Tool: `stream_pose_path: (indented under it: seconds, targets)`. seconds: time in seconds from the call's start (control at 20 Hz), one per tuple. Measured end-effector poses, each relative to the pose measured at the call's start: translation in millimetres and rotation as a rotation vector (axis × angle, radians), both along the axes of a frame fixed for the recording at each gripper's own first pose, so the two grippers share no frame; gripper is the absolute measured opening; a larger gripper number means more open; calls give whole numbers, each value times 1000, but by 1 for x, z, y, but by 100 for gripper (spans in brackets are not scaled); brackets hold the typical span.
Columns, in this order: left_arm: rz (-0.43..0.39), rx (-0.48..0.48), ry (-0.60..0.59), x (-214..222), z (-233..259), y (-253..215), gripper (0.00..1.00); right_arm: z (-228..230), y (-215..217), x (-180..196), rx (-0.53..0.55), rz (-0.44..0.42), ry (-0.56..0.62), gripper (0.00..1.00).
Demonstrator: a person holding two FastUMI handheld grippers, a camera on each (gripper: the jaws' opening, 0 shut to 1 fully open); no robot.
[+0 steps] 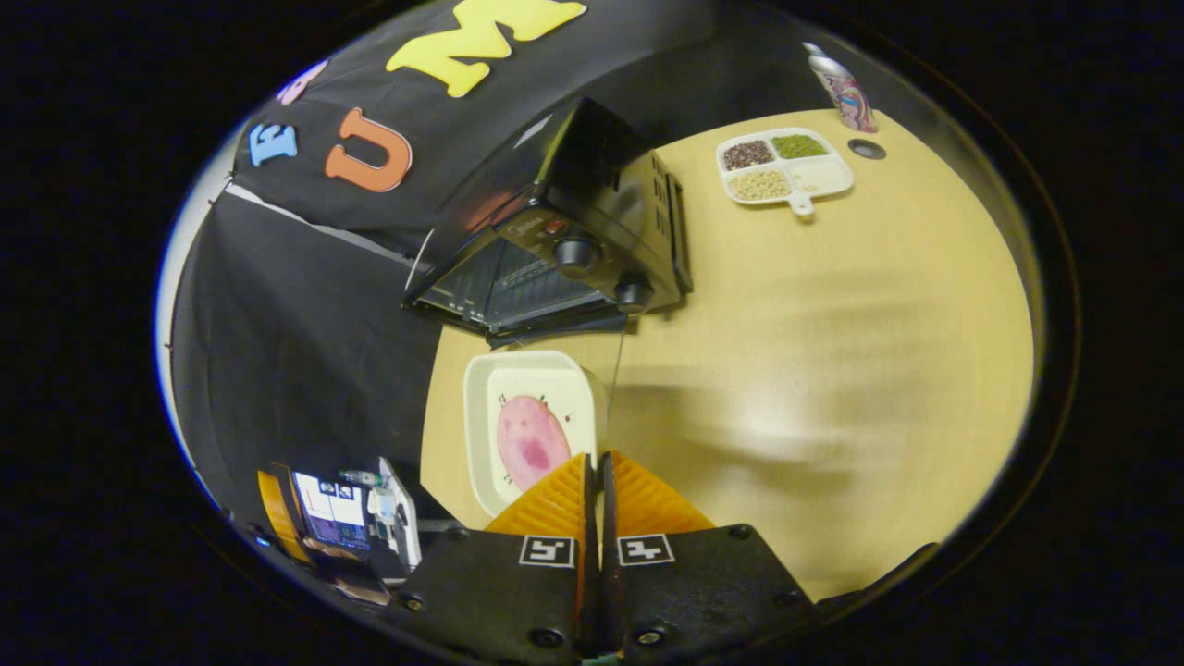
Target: Open the electric oven with the left hand, put the food in, and close the electric oven.
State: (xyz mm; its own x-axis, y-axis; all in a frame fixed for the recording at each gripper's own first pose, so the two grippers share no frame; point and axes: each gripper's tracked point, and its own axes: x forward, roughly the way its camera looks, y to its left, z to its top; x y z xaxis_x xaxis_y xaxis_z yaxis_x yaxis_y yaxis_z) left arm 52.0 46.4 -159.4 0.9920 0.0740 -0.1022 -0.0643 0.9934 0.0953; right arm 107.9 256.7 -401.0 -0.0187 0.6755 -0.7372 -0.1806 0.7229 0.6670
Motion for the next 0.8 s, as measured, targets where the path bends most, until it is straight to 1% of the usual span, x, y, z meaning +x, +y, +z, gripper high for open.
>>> stream_pose_path:
  seconds: [0.15, 0.2, 0.25, 0.3, 0.4, 0.45, 0.6, 0.7, 0.8]
  targets:
    - [15, 10, -11, -7, 1, 11, 94, -8, 37, -8, 12, -22, 30, 2]
    - [11, 6, -9, -8, -1, 11, 94, -13, 49, -11, 9, -21, 33, 4]
    - [6, 0, -5, -9, -2, 12, 94, -17, 60, -15, -1, -13, 25, 4]
    - [1, -6, -2, -10, -3, 13, 94, -20, 69, -18, -12, -13, 9, 1]
    - [-4, -10, 0, -11, -5, 16, 94, -19, 91, -23, -11, -28, -18, 1]
    - [-4, -9, 1, -13, -6, 19, 94, -18, 102, -25, 4, -45, -14, 4]
    - [6, -10, 6, -12, -11, 28, 94, -22, 128, -25, 34, -131, 34, 4]
    - [17, -17, 7, -14, -13, 37, 94, -32, 137, -17, 19, -219, 52, 4]
    - [29, -22, 9, -16, -15, 46, 94, -39, 145, -7, 19, -317, 65, 1]
